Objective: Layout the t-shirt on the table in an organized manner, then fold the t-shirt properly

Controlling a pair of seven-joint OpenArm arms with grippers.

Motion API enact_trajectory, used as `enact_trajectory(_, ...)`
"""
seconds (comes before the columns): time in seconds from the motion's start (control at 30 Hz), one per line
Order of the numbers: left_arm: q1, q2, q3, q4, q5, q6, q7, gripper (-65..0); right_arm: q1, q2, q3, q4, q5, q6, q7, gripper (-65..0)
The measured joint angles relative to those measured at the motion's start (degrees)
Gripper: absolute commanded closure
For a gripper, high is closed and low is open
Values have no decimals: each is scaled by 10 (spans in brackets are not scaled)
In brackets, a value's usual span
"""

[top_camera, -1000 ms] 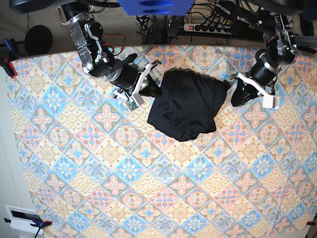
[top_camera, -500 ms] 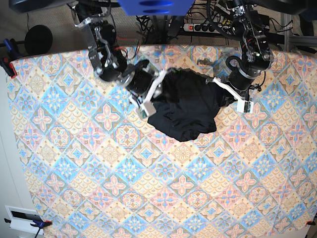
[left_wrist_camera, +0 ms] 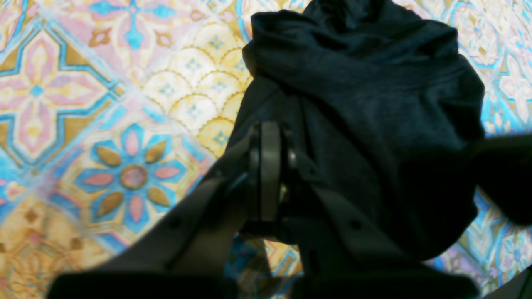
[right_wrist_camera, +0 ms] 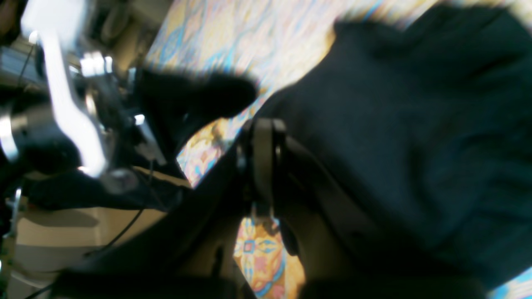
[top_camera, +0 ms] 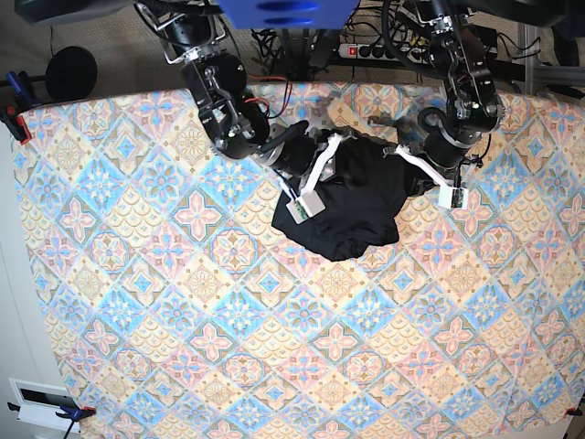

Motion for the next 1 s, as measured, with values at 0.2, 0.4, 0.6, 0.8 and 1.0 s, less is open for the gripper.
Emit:
enact_trajectory(0.2, 2, 0, 0, -3, 2, 0, 1, 0, 32, 5, -13, -104, -7, -5, 61, 0)
enact_trajectory(0.4, 9, 0, 0, -3, 2, 0, 0, 0, 68, 1, -14, -207, 1, -1, 136, 0)
enact_trajectory(0.6, 10, -20, 3, -21, 17, -3, 0, 0, 70, 0, -10, -266, 20, 17, 188, 0)
enact_trajectory(0.8, 12, -40, 0, -49, 19, -5, -1, 0, 89, -15, 43, -301, 24, 43, 178, 0)
enact_trajectory(1.0, 12, -59, 4, -106, 20, -4, -36, 0, 103, -20, 67, -310, 30, 43, 165, 0)
